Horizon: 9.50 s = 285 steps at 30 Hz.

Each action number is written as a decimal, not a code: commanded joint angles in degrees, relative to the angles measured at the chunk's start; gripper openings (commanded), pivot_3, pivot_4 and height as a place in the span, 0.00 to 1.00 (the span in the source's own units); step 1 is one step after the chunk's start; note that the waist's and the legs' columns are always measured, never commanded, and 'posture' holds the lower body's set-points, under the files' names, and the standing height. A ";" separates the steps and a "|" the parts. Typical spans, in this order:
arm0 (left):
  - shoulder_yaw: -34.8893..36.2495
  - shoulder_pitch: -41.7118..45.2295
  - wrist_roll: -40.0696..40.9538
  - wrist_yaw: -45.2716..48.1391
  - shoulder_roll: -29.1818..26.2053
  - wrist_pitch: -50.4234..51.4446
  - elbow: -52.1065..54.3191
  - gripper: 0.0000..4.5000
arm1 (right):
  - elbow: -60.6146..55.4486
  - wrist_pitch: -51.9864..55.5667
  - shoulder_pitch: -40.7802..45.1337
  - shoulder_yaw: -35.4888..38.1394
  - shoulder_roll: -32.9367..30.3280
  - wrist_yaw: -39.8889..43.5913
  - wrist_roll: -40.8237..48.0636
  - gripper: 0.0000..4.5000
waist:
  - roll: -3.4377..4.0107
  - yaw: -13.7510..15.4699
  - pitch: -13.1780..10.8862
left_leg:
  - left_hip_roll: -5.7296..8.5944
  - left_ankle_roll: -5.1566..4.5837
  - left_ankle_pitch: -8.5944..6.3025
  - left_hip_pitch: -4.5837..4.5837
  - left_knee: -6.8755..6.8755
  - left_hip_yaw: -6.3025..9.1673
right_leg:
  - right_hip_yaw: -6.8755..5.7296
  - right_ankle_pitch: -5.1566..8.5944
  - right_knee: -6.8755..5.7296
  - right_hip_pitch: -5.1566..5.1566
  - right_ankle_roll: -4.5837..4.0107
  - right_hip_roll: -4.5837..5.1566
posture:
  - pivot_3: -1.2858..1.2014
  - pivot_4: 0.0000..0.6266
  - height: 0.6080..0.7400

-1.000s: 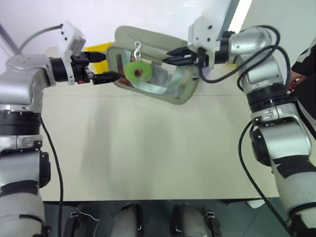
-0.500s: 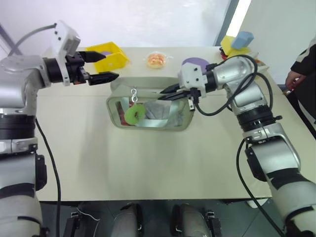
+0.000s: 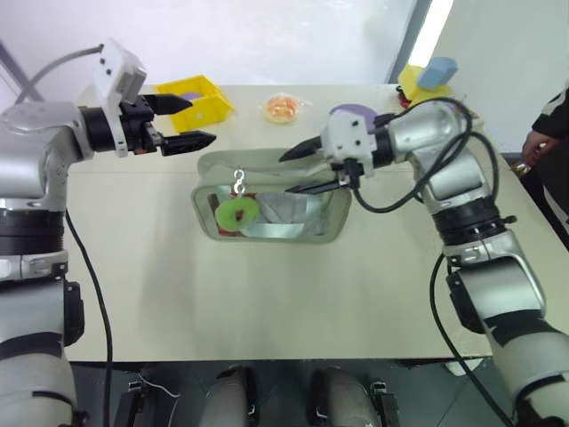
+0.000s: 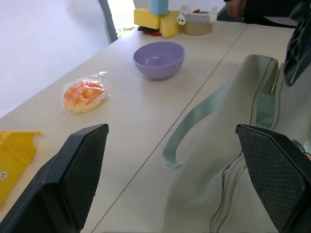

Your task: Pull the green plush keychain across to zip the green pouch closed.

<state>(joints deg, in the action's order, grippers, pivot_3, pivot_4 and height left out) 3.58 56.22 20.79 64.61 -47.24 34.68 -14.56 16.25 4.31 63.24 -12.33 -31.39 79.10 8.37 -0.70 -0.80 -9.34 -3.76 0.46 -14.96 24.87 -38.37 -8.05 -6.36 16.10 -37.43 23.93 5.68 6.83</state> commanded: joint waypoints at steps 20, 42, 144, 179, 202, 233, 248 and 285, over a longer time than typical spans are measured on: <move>3.35 -2.46 12.24 -0.71 -7.93 18.94 22.20 1.00 | -13.93 11.46 -12.82 3.64 -11.58 -4.35 2.15 0.54 | -0.04 0.15 0.02 | -0.01 -0.01 0.00 -0.03 0.01 0.02 | 0.01 0.00 0.06 -0.05 0.00 0.00 | 0.52 0.24 0.99; 1.51 -24.64 17.48 -5.52 -10.41 19.59 39.36 1.00 | -13.85 11.42 -12.85 2.26 -9.86 -3.33 2.57 0.01 | -0.05 0.09 0.02 | 0.00 0.00 -0.01 -0.18 0.02 0.10 | 0.00 0.00 0.15 -0.24 0.00 -0.01 | 0.52 0.24 0.99; -8.22 -1.21 -1.25 10.05 -7.44 -3.61 8.30 0.02 | -11.76 9.91 -11.57 2.00 -8.46 -4.59 1.48 0.00 | -0.05 0.08 0.01 | -0.02 0.00 -0.01 -0.40 0.10 -0.02 | 0.00 0.00 0.19 -0.41 -0.01 -0.03 | 0.52 0.24 0.99; -5.99 -14.27 -4.97 7.34 -8.01 -6.81 8.68 0.46 | -12.95 11.27 -11.99 1.97 -8.59 -4.69 1.96 0.00 | -0.07 0.06 -0.01 | -0.03 -0.02 -0.02 -0.39 0.10 -0.02 | 0.00 0.00 0.19 -0.40 -0.01 -0.02 | 0.52 0.24 0.99; -3.72 -13.89 -0.15 5.88 -5.85 0.21 12.51 0.00 | -1.15 10.98 10.07 0.88 2.34 -4.99 2.64 0.69 | -0.05 -0.23 -0.02 | -0.04 -0.02 -0.02 -0.39 0.14 -0.05 | 0.01 0.00 0.15 -0.34 -0.01 -0.03 | 0.52 0.24 0.99; -4.11 -15.05 1.15 4.75 -5.57 2.29 15.25 0.00 | 20.38 -2.31 15.63 -0.94 15.52 -7.46 -4.89 0.01 | -0.06 -0.13 -0.03 | -0.02 -0.01 -0.01 -0.34 0.12 0.00 | 0.00 0.00 0.12 -0.34 -0.01 -0.02 | 0.52 0.24 0.99; -3.41 -17.36 1.21 2.16 -5.51 2.88 15.70 0.00 | -4.95 5.12 3.42 2.78 -14.70 -7.51 -11.59 0.01 | -0.04 -0.37 -0.04 | -0.04 0.00 -0.01 -0.37 0.16 -0.06 | 0.02 0.01 0.12 -0.27 -0.01 -0.02 | 0.52 0.24 0.99; -3.87 -20.42 3.51 -2.76 -4.65 4.92 19.94 0.00 | -7.29 23.04 -19.99 13.57 -4.52 -39.38 -7.75 0.01 | -0.05 0.11 -0.03 | -0.03 0.00 -0.01 -0.44 0.13 -0.01 | 0.01 0.01 0.22 -0.45 -0.01 -0.03 | 0.52 0.24 0.99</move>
<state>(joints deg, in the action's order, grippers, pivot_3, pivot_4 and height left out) -1.70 35.45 24.19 62.05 -51.63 39.69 4.11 10.21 27.92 39.24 -2.82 -33.04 42.14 1.28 -0.75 -0.69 -9.37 -3.78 0.46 -14.97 24.44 -38.23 -8.05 -6.35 16.11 -37.20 23.51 5.68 6.80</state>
